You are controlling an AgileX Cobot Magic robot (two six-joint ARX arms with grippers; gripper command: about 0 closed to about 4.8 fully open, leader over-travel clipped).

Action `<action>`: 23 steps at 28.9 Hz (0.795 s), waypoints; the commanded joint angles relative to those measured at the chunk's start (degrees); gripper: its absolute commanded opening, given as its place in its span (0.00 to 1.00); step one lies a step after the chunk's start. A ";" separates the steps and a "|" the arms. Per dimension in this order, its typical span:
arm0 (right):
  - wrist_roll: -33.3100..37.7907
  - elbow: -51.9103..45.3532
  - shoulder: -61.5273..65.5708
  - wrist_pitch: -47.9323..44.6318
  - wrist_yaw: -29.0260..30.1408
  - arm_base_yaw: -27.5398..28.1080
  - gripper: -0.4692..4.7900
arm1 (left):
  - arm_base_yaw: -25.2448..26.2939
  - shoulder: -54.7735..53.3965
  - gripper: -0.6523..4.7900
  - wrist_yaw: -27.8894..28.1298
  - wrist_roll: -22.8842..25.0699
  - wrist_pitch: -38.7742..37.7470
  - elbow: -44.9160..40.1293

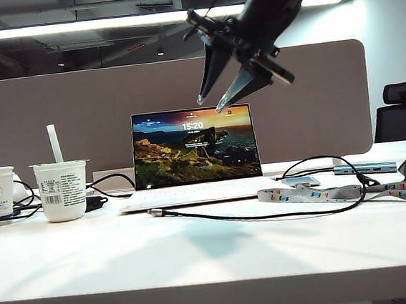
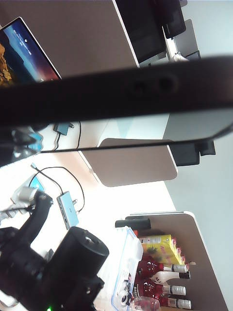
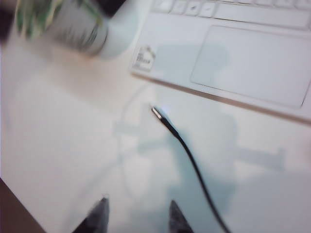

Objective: Pick up the black phone, pick up the charger plug, insert the charger plug into the phone's charging port, and finally place the connected phone back on the desk.

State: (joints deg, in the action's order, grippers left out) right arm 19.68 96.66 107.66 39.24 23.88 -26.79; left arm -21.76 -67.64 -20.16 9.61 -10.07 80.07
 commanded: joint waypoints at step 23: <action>75.63 0.15 13.16 -11.58 8.63 -1.86 0.47 | -0.09 3.26 0.11 -0.61 0.02 2.21 0.52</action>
State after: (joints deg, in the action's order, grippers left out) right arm 91.37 96.57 120.75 29.32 32.12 -28.42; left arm -21.82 -64.93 -20.47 9.61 -10.02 80.07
